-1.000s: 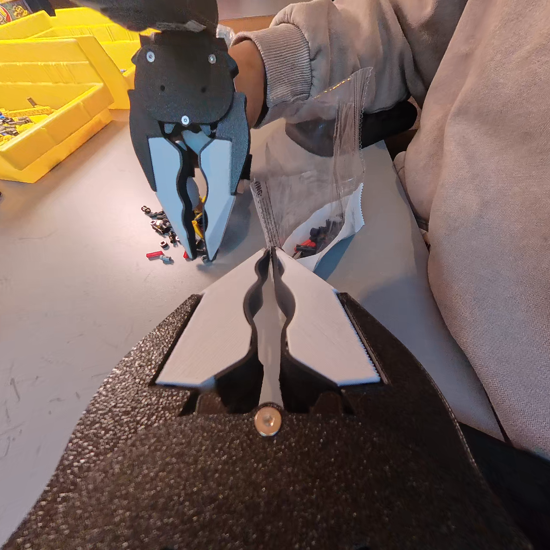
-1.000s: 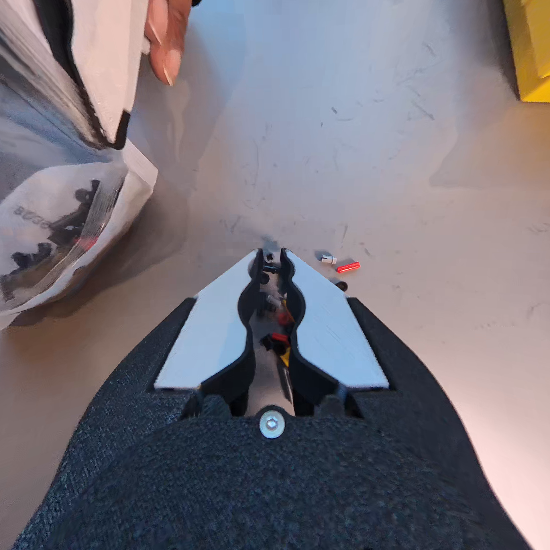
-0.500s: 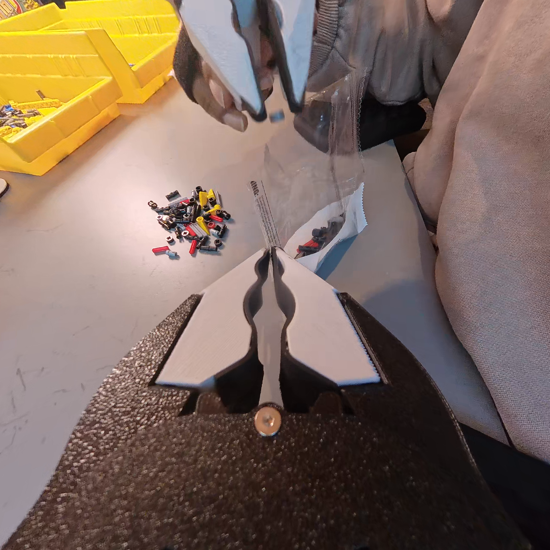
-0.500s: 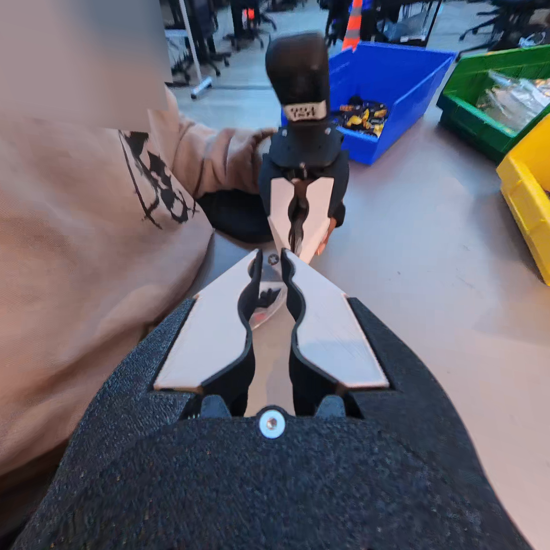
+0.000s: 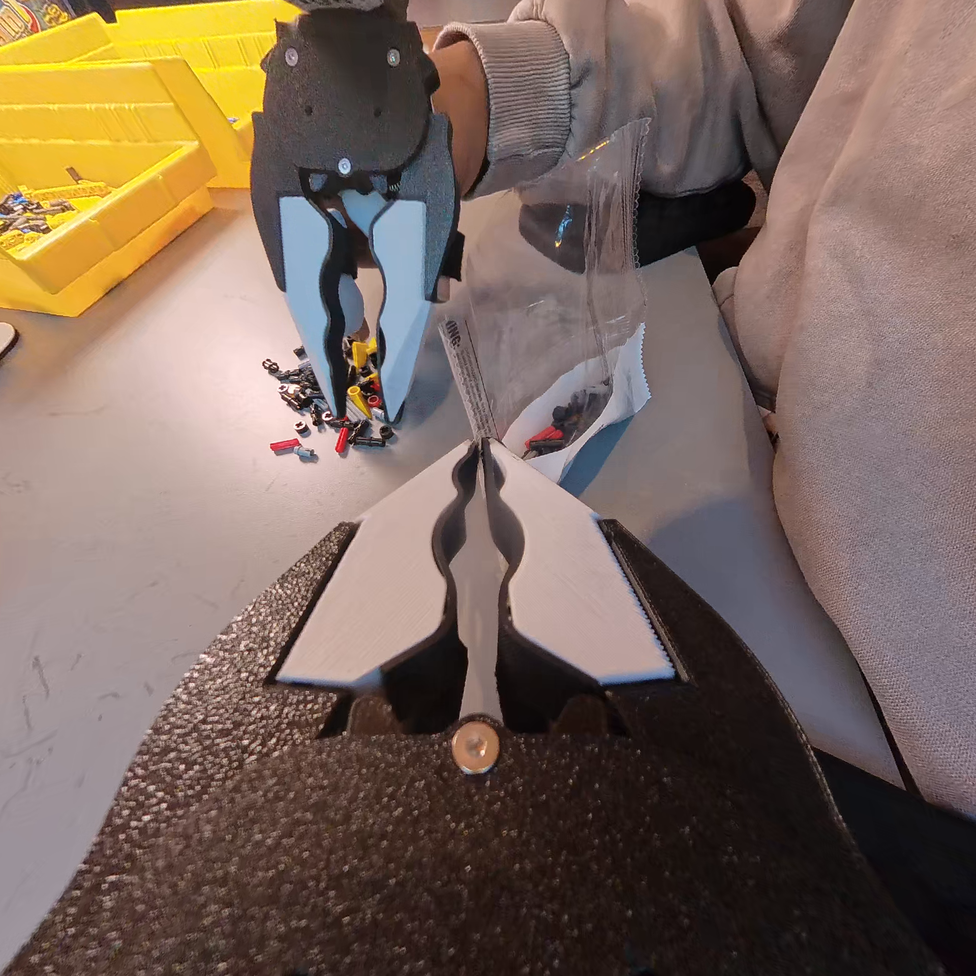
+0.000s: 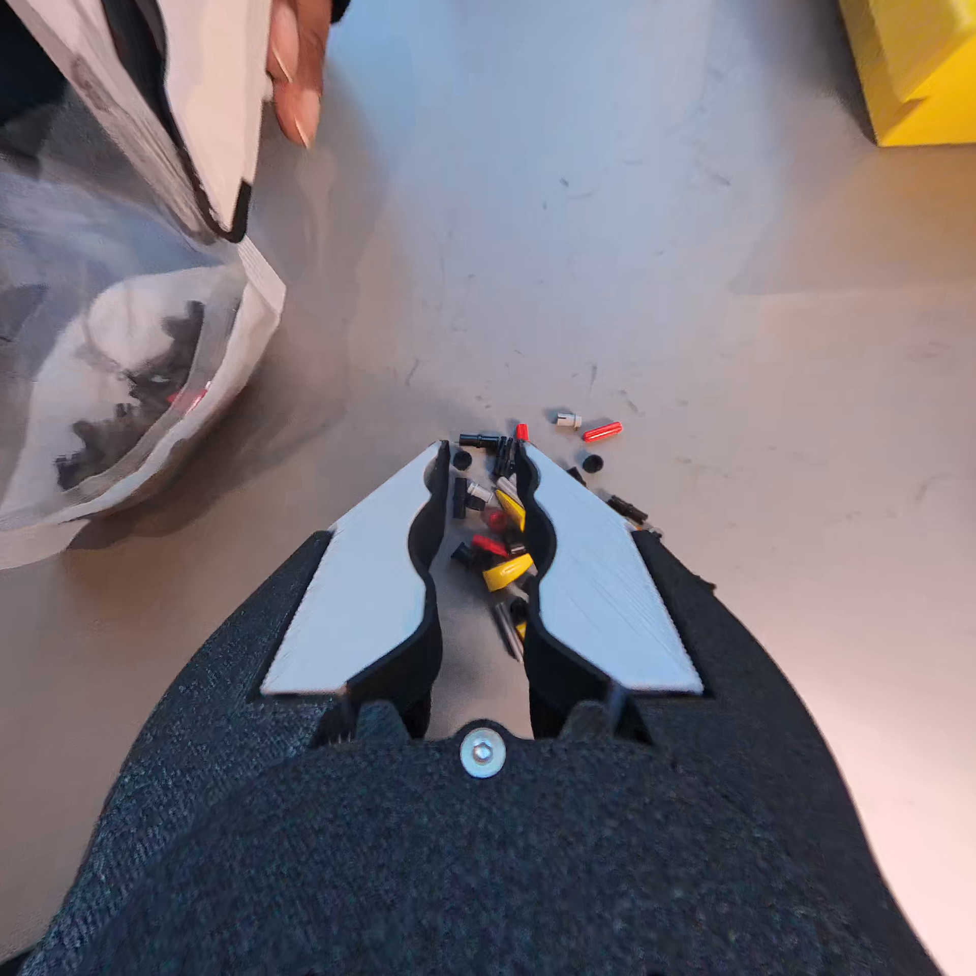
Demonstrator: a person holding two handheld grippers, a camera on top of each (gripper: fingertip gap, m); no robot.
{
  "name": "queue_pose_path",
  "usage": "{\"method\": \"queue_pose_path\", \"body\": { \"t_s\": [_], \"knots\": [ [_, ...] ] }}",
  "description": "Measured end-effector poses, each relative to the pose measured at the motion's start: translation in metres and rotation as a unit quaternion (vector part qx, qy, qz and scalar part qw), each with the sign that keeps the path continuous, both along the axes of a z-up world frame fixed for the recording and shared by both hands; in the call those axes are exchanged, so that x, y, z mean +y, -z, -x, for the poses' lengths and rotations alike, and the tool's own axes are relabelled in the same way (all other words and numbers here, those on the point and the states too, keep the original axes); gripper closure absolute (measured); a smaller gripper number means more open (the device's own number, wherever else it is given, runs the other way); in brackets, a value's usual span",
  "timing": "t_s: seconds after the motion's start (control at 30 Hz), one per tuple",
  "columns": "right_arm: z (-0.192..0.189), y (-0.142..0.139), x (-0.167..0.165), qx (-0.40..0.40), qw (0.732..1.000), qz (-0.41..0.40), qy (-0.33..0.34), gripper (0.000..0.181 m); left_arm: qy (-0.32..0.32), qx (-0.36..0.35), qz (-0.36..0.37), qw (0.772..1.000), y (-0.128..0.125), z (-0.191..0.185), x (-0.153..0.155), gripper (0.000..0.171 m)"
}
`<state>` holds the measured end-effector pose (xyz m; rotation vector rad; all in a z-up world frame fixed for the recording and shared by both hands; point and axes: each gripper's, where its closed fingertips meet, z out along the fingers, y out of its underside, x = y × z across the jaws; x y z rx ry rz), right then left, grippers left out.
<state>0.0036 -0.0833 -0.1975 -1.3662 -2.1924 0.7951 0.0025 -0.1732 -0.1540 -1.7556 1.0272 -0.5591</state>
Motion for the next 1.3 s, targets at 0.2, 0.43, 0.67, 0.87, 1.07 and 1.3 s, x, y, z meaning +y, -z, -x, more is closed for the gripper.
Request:
{"method": "queue_pose_path", "body": {
  "t_s": [0.2, 0.43, 0.67, 0.87, 1.07, 1.3],
  "knots": [
    [0.005, 0.009, -0.001, -0.036, 0.999, -0.002, 0.031, 0.157, 0.001, 0.001, -0.001, 1.0, 0.0, 0.0, 0.0, 0.171],
    [0.004, 0.012, -0.004, -0.061, 0.997, -0.007, 0.044, 0.168, 0.001, 0.001, -0.002, 1.0, 0.0, 0.0, -0.001, 0.171],
    [0.003, 0.012, -0.002, -0.061, 0.997, -0.009, 0.041, 0.177, 0.0, 0.002, -0.002, 1.0, 0.0, 0.0, -0.001, 0.171],
    [0.006, -0.034, -0.016, 0.033, 0.998, 0.056, 0.007, 0.177, 0.0, 0.0, 0.0, 1.0, 0.0, 0.0, 0.0, 0.171],
    [-0.018, -0.115, -0.076, 0.143, 0.966, 0.171, -0.133, 0.175, 0.0, -0.002, 0.003, 1.0, 0.0, 0.0, 0.0, 0.171],
    [-0.018, -0.117, -0.056, 0.167, 0.959, 0.205, -0.104, 0.165, 0.004, -0.002, 0.002, 1.0, 0.0, 0.0, -0.001, 0.171]
  ]
}}
